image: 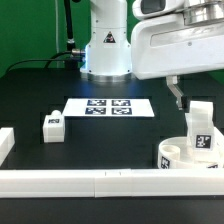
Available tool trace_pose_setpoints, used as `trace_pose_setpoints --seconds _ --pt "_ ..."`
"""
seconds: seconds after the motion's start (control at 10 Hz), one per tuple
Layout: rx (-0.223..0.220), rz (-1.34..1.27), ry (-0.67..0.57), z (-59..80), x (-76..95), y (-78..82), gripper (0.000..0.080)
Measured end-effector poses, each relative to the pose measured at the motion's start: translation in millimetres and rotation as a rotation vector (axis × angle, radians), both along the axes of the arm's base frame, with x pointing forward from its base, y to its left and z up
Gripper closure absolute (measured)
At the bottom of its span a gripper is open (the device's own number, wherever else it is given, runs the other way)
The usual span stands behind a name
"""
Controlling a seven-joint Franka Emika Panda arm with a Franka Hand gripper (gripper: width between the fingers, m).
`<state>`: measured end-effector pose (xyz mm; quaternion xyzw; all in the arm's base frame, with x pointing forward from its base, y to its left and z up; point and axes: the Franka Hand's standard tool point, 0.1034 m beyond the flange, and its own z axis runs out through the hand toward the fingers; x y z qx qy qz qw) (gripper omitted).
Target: Assemble stool
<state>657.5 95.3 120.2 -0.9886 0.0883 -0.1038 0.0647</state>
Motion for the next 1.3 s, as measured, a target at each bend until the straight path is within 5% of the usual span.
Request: trace_pose_setpoints --seconds 0.2,0.7,0.9,1.3 --pt "-0.077 0.312 0.019 0.9 -0.8 -3.5 0.0150" --pt "-0.145 0.593 0.011 -2.2 -0.1 -10.6 0.0150" --pt "-0.227 0.864 0.008 -6.7 -2.5 -7.8 0.0150" --pt "-0.305 1.172 0.000 -19.6 -11.4 -1.6 0.0150"
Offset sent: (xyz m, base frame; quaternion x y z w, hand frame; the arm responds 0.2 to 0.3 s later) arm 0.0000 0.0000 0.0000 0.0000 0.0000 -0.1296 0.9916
